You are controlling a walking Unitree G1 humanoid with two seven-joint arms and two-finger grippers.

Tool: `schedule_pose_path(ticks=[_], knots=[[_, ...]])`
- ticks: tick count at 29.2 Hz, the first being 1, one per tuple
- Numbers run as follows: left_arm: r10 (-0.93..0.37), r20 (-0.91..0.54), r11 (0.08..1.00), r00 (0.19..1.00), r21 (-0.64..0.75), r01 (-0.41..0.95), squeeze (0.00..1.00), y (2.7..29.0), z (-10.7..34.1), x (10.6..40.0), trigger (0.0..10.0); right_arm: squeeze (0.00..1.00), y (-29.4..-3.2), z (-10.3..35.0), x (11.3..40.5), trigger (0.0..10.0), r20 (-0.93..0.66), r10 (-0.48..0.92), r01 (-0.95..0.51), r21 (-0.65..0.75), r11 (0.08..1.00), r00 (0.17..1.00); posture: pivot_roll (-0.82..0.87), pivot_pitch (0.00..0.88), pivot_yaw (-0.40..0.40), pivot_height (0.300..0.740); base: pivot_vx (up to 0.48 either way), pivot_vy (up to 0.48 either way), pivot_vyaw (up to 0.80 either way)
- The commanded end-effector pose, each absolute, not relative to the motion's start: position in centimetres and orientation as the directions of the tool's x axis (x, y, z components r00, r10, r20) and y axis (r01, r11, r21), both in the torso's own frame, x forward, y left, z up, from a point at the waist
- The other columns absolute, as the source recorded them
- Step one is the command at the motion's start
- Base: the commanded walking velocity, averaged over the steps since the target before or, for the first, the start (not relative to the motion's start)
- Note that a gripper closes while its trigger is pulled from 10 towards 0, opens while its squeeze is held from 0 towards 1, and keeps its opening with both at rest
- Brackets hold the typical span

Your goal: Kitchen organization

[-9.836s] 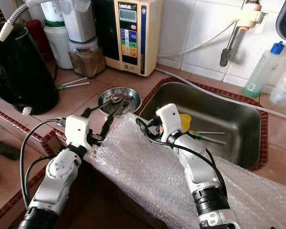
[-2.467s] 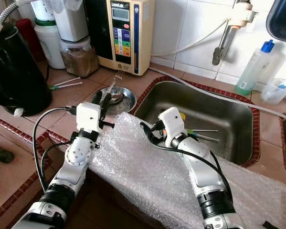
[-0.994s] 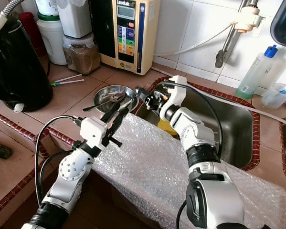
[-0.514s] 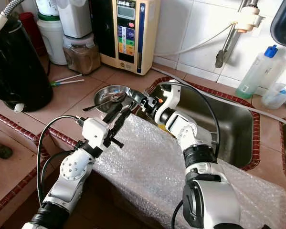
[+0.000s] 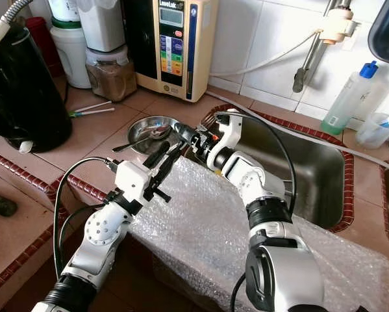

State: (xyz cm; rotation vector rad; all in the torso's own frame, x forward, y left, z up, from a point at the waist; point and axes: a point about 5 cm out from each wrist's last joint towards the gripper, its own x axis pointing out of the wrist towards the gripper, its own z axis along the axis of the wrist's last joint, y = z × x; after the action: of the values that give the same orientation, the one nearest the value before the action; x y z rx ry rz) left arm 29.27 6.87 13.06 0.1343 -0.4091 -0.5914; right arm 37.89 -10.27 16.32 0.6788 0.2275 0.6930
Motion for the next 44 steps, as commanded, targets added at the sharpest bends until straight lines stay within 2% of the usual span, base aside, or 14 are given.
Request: schedule_pose_path(ticks=[1,29,30,31,32,37,44], knots=[[-0.576,0.343,0.817,0.742,0.250,0.519,0.00,6.6,13.4,29.4,0.0,0.00,-11.2,17.4,38.4,0.0,0.050,0.614,-0.500,0.634,0.590,0.788,0.00,0.000,-0.019,0.740,0.000,0.000,0.00],[-0.563,0.329,0.826,0.758,0.243,0.509,0.00,6.6,13.1,29.6,0.0,0.00,-12.1,17.1,38.6,0.0,0.040,0.562,-0.453,0.640,0.620,0.826,0.00,0.000,-0.015,0.740,0.000,0.000,0.00],[-0.552,0.323,0.833,0.768,0.243,0.497,0.00,6.7,13.0,29.7,3.6,0.00,-12.1,17.0,38.6,0.0,0.038,0.561,-0.452,0.639,0.623,0.827,0.00,0.000,-0.016,0.740,0.000,0.000,0.00],[-0.552,0.323,0.833,0.768,0.243,0.497,0.00,6.7,13.0,29.7,3.6,0.00,-12.1,17.0,38.6,0.0,0.038,0.561,-0.452,0.639,0.623,0.827,0.00,0.000,-0.016,0.740,0.000,0.000,0.00],[-0.538,0.315,0.843,0.782,0.238,0.483,1.00,6.8,12.9,29.9,10.0,0.00,-12.1,17.0,38.6,0.0,0.036,0.561,-0.452,0.636,0.625,0.827,0.00,0.000,-0.016,0.740,0.000,0.000,0.00],[-0.529,0.311,0.848,0.790,0.220,0.481,1.00,7.0,12.8,30.1,10.0,0.00,-12.0,16.8,38.5,0.0,0.034,0.568,-0.460,0.628,0.628,0.822,0.00,0.000,-0.017,0.740,0.000,0.000,0.00],[-0.505,0.323,0.862,0.800,0.243,0.446,1.00,7.1,13.5,30.7,10.0,0.00,-12.8,16.6,38.7,0.0,0.009,0.515,-0.421,0.589,0.690,0.857,0.01,0.000,-0.016,0.740,0.000,0.000,0.00]])
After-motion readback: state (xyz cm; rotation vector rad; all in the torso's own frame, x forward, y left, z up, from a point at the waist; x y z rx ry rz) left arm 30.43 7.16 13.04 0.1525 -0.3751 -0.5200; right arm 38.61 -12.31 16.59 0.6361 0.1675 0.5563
